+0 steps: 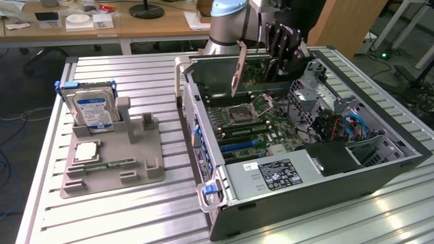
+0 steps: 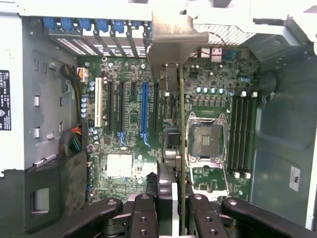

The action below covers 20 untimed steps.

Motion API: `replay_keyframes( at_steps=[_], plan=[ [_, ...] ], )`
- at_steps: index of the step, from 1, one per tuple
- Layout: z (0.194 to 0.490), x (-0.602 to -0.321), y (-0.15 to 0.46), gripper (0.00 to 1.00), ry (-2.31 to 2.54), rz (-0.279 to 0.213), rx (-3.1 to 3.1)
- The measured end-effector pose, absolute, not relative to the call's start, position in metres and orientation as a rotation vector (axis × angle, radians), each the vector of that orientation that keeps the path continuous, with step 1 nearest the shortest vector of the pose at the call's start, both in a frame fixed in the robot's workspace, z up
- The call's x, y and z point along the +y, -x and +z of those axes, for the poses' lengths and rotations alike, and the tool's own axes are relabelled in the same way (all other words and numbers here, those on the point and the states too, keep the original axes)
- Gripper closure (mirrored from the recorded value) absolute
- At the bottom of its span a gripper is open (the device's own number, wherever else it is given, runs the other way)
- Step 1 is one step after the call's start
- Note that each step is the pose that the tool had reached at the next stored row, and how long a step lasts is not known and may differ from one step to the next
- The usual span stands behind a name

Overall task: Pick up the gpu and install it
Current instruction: 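Insert the gpu into the slot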

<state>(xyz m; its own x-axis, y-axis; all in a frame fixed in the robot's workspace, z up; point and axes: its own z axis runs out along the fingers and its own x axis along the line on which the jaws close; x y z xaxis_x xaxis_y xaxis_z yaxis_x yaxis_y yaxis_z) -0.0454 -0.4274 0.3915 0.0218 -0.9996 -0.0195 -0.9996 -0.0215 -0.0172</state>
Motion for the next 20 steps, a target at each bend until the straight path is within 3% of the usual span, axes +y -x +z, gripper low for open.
replay_keyframes(
  at_steps=[20],
  plan=[
    [0.369,-0.434,0.046,0.72,2.256,-0.002,2.168]
  ],
)
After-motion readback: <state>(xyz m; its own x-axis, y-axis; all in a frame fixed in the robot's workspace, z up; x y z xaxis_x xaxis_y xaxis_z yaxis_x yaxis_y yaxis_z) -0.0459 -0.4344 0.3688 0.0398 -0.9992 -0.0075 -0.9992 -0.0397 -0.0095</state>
